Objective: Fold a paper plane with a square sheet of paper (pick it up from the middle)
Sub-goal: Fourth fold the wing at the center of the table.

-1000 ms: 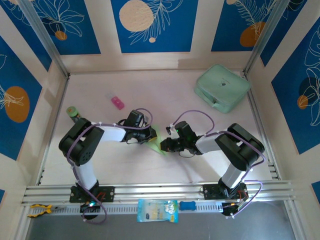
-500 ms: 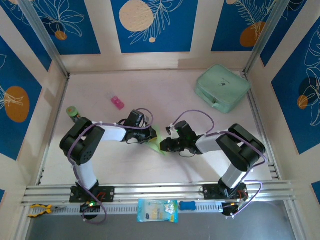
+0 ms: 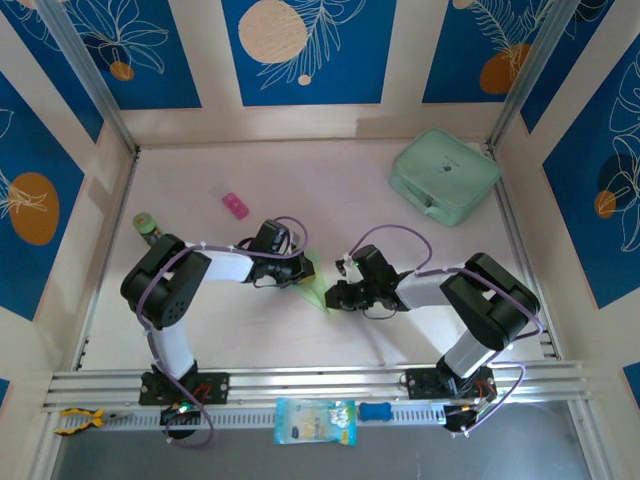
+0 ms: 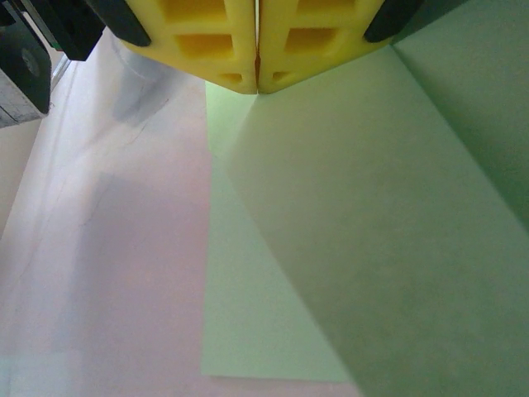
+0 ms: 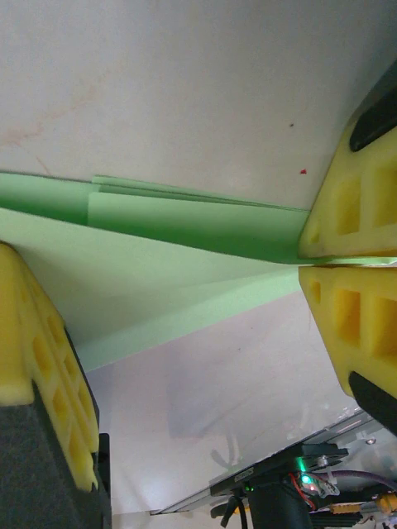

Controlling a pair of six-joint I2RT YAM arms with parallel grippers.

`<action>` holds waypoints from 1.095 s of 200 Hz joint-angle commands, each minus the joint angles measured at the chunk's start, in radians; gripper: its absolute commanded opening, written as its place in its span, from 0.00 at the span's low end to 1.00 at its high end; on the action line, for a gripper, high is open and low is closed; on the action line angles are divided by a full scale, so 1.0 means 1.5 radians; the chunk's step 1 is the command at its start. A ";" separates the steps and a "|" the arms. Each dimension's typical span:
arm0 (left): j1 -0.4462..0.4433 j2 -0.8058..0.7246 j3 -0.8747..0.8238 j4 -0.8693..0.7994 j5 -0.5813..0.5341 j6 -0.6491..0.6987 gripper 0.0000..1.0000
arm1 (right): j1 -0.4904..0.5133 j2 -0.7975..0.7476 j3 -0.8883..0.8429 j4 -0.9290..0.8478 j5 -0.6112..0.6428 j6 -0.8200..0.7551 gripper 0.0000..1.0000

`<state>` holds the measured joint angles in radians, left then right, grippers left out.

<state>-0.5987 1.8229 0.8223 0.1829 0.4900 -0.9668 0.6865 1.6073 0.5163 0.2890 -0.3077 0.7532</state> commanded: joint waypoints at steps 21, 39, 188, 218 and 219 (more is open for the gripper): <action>-0.004 0.022 0.002 -0.036 0.000 0.013 0.09 | -0.002 0.000 -0.018 -0.043 -0.027 0.012 0.10; -0.005 0.022 0.002 -0.036 0.000 0.013 0.09 | -0.002 -0.005 -0.016 -0.051 -0.031 0.009 0.11; -0.005 0.022 -0.001 -0.029 0.003 0.009 0.09 | 0.010 -0.016 -0.009 -0.116 0.017 -0.018 0.14; -0.005 0.022 0.000 -0.029 0.004 0.010 0.08 | 0.006 -0.019 -0.018 -0.108 0.007 -0.013 0.11; -0.004 0.023 -0.001 -0.029 0.005 0.010 0.08 | 0.006 -0.019 -0.018 -0.108 0.006 -0.013 0.11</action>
<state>-0.5987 1.8236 0.8223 0.1833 0.4911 -0.9668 0.6914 1.5784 0.5186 0.2150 -0.2947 0.7372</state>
